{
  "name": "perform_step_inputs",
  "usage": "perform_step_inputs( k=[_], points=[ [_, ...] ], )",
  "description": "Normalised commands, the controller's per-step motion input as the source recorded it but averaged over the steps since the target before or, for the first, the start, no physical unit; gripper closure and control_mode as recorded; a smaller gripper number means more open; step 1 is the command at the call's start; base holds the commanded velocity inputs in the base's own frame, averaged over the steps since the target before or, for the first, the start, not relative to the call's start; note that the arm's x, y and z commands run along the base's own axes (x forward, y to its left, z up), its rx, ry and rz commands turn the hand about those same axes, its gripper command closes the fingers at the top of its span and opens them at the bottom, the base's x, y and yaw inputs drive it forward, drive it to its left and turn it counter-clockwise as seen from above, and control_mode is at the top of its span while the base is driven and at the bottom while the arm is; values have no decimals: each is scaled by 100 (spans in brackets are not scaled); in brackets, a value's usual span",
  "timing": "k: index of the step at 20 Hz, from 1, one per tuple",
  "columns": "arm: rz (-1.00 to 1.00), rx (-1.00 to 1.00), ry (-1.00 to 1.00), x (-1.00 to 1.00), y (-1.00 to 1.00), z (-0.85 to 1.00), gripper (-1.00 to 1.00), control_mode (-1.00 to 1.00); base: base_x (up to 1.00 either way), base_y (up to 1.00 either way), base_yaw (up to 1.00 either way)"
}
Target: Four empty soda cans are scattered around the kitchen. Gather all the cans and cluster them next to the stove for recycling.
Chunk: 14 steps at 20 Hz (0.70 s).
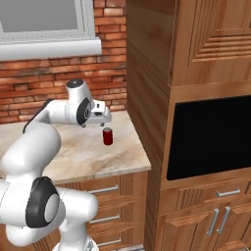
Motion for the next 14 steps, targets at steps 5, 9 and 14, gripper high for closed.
perform_step_inputs(
  k=[5,9,14],
  points=[
    [0,-1,0,25,0,-16,-100,-100,0,0,0],
    [0,0,0,22,0,-18,-100,-100,0,0,0],
    [-1,0,2,22,0,-14,-100,-100,0,0,0]
  ],
)
